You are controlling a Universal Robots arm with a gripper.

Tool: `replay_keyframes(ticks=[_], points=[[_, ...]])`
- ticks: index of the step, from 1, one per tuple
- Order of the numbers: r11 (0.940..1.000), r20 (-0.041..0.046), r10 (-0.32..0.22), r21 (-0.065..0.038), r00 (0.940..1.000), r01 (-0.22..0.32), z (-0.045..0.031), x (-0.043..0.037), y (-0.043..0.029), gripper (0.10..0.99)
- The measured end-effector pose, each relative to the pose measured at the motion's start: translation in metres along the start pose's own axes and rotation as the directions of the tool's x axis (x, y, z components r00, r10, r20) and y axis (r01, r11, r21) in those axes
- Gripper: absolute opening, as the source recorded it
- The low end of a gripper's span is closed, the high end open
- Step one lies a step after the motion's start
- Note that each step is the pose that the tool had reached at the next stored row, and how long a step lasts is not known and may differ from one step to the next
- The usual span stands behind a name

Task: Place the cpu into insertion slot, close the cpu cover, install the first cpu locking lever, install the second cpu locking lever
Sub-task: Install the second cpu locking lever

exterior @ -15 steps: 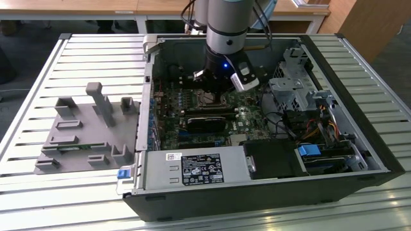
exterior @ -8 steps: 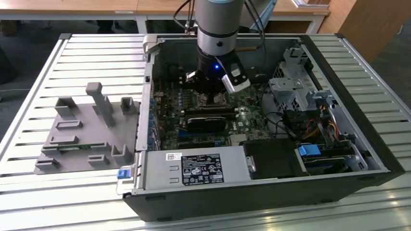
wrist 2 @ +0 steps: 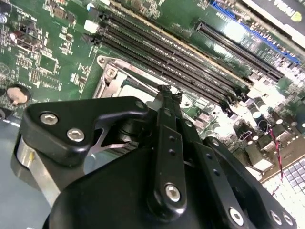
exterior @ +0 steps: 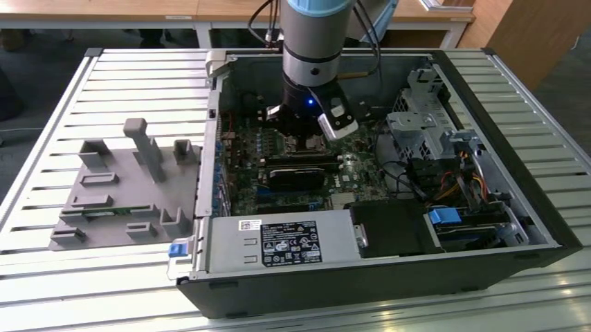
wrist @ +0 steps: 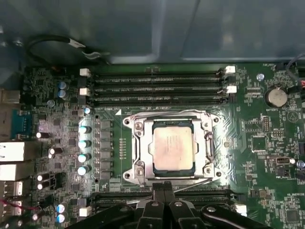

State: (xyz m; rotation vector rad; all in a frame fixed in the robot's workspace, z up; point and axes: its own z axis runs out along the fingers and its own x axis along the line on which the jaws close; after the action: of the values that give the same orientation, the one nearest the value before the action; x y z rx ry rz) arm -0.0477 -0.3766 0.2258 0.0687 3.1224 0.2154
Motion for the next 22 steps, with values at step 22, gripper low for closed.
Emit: replay_keyframes(ticks=[22], points=[[0.9995,-0.0015,0.000,-0.032,1.0000,0.000,0.0175,0.0154,-0.0150,0.106]])
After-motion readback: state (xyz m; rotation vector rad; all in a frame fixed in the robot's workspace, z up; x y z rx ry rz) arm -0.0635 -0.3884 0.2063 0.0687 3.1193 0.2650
